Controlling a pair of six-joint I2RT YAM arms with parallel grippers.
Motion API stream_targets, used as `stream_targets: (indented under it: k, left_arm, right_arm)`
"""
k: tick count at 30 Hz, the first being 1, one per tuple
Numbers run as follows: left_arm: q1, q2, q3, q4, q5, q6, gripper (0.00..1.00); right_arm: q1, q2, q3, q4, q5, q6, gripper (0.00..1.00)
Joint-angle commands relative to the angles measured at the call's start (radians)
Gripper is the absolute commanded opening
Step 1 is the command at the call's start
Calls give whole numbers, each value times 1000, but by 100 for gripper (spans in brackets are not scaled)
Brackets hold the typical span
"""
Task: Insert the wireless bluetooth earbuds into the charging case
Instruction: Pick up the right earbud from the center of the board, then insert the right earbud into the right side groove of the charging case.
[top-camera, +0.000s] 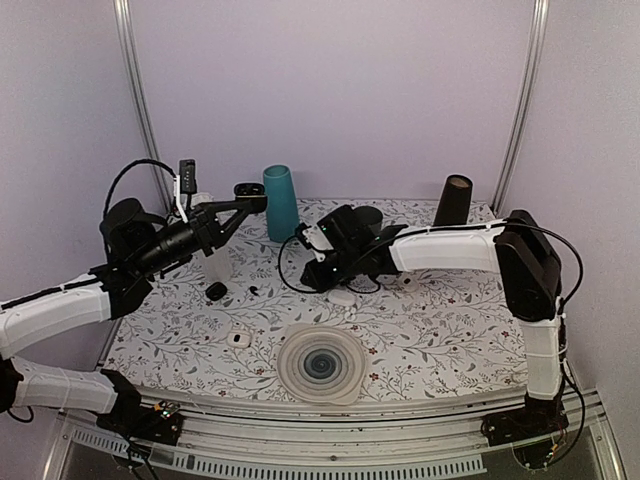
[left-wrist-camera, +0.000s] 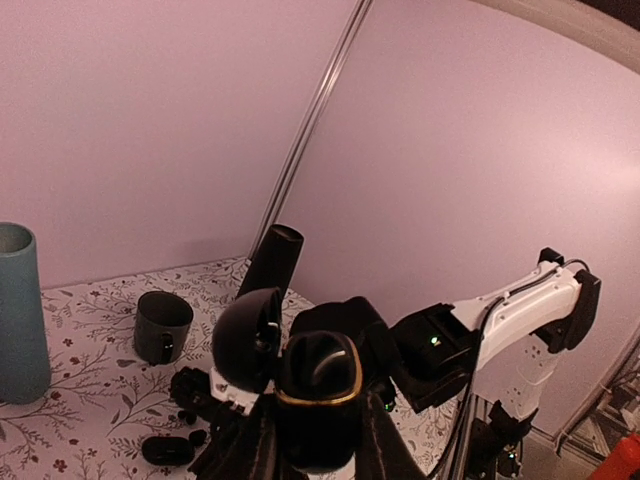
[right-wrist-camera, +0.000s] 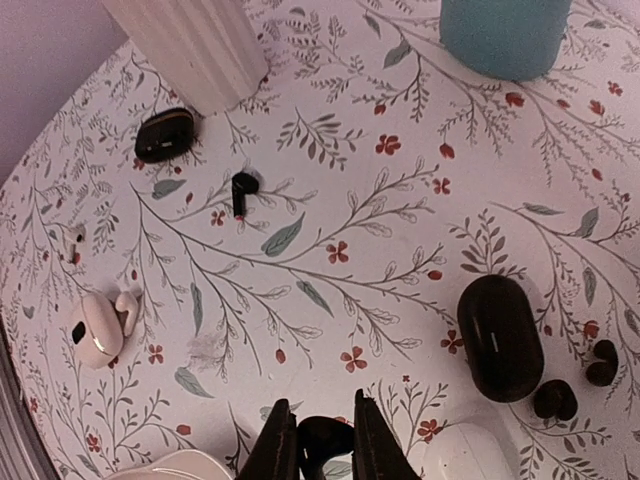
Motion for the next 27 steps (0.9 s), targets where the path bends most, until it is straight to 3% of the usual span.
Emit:
stream_targets:
  k: [1, 27]
  left_arm:
    - [-8, 44, -27, 91, 34, -11, 0]
    - [-101, 347, 30, 260, 87, -41, 0]
  right_arm:
    - [-31, -139, -72, 124, 16, 56, 12]
    - [-68, -551, -248, 247, 33, 140, 16]
